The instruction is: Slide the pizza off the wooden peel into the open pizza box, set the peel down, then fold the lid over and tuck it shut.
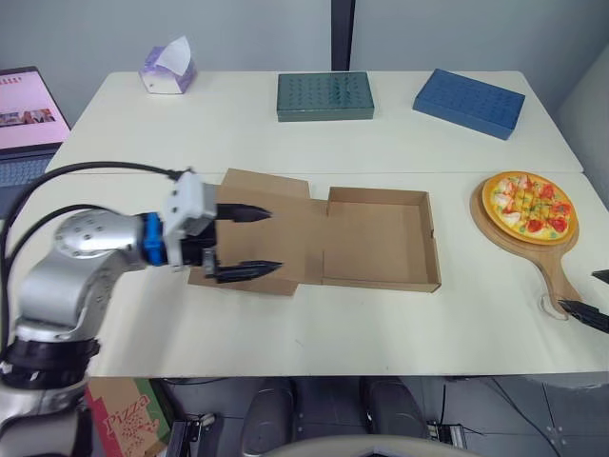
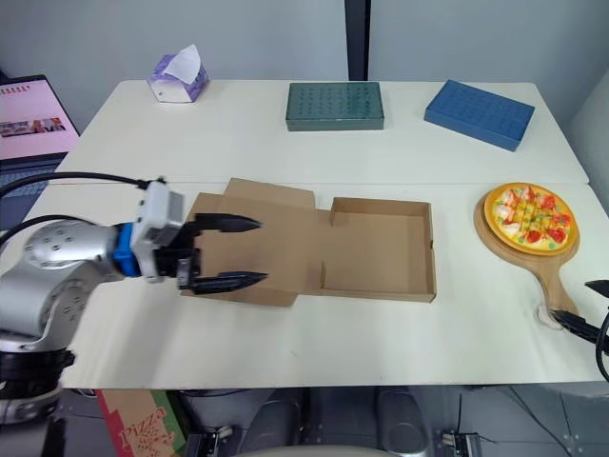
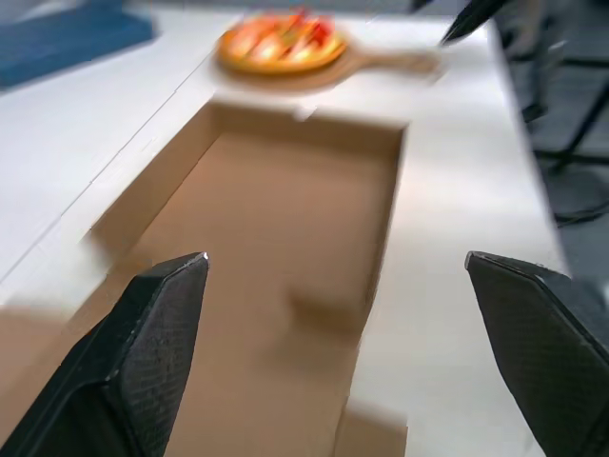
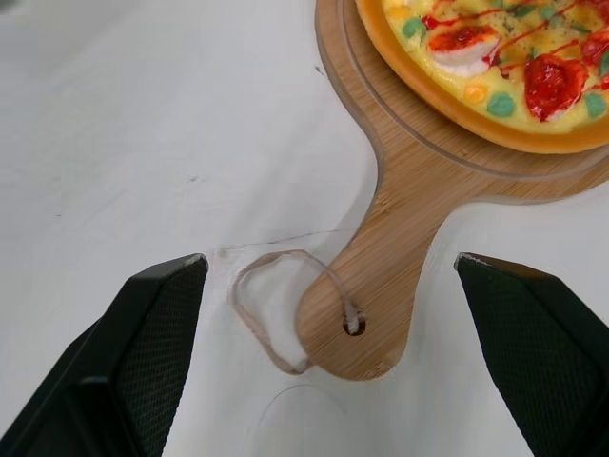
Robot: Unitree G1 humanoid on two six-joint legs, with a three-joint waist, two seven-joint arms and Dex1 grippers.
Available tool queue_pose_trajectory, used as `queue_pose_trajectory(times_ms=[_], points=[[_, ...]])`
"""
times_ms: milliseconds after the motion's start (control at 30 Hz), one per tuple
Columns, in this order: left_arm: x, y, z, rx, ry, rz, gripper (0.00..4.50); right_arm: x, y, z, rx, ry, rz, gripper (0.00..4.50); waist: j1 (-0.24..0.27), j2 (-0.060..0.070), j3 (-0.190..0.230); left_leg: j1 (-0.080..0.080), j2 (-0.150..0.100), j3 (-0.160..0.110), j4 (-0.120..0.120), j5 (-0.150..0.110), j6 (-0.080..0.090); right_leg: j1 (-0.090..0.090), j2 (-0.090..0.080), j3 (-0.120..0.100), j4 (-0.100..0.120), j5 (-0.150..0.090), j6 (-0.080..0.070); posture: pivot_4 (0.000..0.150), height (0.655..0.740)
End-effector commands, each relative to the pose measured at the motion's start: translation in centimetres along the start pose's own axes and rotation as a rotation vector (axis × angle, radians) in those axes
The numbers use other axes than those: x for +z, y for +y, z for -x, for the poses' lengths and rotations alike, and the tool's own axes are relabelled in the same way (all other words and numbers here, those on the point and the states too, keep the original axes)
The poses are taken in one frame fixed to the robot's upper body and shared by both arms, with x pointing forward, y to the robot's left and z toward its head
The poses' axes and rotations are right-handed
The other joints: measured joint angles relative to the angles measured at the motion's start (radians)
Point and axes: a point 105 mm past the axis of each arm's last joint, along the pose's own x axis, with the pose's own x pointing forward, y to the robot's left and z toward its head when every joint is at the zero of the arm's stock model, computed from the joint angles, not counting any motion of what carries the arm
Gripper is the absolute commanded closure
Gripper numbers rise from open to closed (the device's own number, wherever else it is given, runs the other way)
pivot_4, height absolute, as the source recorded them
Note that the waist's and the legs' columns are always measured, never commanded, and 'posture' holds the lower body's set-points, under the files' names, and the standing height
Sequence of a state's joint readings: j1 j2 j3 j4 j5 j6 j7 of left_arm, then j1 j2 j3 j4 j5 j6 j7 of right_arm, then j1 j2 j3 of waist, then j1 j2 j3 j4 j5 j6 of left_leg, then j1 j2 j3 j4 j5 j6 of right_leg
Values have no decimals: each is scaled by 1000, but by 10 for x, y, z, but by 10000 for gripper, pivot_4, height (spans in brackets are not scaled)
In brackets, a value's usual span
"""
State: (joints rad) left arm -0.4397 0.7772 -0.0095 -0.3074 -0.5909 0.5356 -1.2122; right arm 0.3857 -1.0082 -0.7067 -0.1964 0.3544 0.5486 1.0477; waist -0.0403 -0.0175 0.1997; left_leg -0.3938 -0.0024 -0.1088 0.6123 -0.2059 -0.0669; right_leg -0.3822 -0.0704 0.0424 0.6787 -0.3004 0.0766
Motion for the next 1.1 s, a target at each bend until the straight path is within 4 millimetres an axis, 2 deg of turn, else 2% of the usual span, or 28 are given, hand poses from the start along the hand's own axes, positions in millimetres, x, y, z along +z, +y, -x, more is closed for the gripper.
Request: queue_pose_trajectory(times_ms=[33,133,333,500,667,967,1100], points=[[14,-8,-13,-89,-15,-51,0,19,1,2,-73,-37,-15,209,-2,0,0,0,0,0,0,0,0,0,0,0,0,0,0,1500,7279],[16,-13,-21,-141,-6,-79,0,21,-7,-8,-174,19,-68,209,-4,0,0,0,0,0,0,0,0,0,0,0,0,0,0,1500,7279],[18,-18,-31,-185,-27,-124,0,22,-22,-30,-252,82,-154,209,6,-2,1,-1,-1,0,1,0,0,0,0,0,0,1,-2,1500,7279],[15,-28,-36,-223,-30,-116,0,18,-35,-51,-261,112,-251,209,8,-2,1,-2,-1,-1,2,0,0,0,0,0,-1,3,-3,1500,7279],[16,-30,-39,-228,-37,-114,0,9,-46,-64,-275,164,-268,209,8,-2,1,-2,-1,-1,2,0,0,-1,0,0,-1,3,-4,1500,7279],[28,-29,-45,-230,-103,-80,0,0,-50,-81,-231,192,-367,209,4,-3,1,-2,-1,-1,2,0,0,0,0,0,0,3,-3,1500,7279],[34,-24,-48,-207,-132,-68,0,-3,-49,-83,-208,199,-391,8796,5,-4,1,-1,-1,-1,4,0,0,0,0,0,0,4,-2,1500,7279]])
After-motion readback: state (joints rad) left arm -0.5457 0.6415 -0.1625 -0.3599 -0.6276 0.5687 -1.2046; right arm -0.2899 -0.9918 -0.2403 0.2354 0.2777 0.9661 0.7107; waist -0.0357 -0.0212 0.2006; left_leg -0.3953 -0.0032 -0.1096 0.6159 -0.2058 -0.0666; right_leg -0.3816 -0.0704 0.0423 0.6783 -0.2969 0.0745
